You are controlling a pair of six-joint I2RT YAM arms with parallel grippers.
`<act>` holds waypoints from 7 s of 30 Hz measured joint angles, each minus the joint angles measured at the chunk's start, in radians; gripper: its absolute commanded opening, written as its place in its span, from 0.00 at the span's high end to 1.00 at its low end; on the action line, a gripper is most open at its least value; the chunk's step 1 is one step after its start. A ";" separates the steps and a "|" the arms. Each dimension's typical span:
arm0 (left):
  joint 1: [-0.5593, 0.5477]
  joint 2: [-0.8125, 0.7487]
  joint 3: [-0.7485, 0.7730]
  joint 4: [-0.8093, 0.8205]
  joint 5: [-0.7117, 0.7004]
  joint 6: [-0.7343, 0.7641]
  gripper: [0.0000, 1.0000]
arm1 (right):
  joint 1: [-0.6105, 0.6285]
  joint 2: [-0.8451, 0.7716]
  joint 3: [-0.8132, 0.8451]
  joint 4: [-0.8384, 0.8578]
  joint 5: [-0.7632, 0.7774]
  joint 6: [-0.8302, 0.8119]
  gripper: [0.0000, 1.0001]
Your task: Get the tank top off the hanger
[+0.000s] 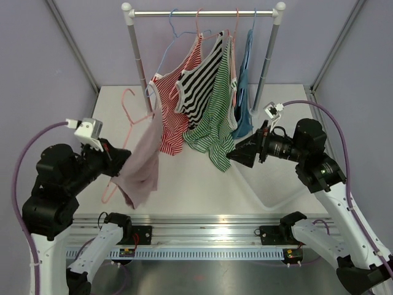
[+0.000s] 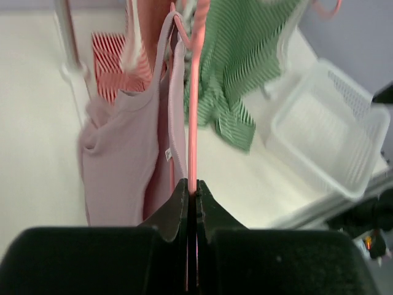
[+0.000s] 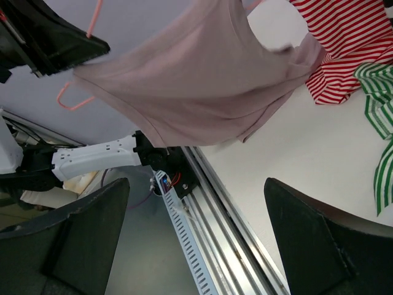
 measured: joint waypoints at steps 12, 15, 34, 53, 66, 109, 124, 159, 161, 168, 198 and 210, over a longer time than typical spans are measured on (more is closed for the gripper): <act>-0.016 -0.115 -0.276 0.050 0.364 -0.015 1.00 | 0.365 0.199 -0.126 0.218 0.386 0.171 0.01; -0.018 -0.108 -0.296 0.090 0.417 -0.023 1.00 | 0.452 0.291 -0.118 0.254 0.555 0.189 0.01; -0.026 -0.078 -0.321 0.171 0.452 -0.041 1.00 | 0.498 0.423 -0.047 0.425 0.837 0.166 0.29; -0.027 -0.078 -0.321 0.174 0.414 -0.041 1.00 | 0.499 0.409 -0.031 0.350 0.948 0.101 1.00; -0.028 -0.106 -0.319 0.175 0.417 -0.040 1.00 | 0.347 0.438 0.128 0.116 1.047 0.064 1.00; -0.028 0.164 -0.074 0.888 -0.287 -0.089 1.00 | 0.415 0.154 -0.021 0.039 0.529 -0.080 1.00; -0.028 0.458 0.028 0.485 -0.161 -0.031 1.00 | 0.421 0.190 -0.105 -0.017 0.566 -0.127 0.01; -0.016 1.057 0.693 0.376 -0.197 0.020 0.01 | 0.550 0.521 -0.021 -0.017 0.704 -0.159 0.01; -0.016 1.022 0.673 0.373 -0.206 0.013 0.01 | 0.584 0.579 -0.008 -0.016 0.747 -0.163 0.01; -0.016 0.808 0.604 0.320 -0.325 -0.005 0.01 | 0.643 0.842 0.060 -0.018 0.882 -0.164 0.01; -0.013 -0.152 -0.243 0.299 -0.438 -0.033 0.01 | 0.716 0.285 0.386 -0.365 1.227 -0.105 1.00; -0.013 0.090 0.154 0.232 -0.289 -0.026 0.01 | 0.524 0.226 0.632 -0.756 1.584 -0.042 1.00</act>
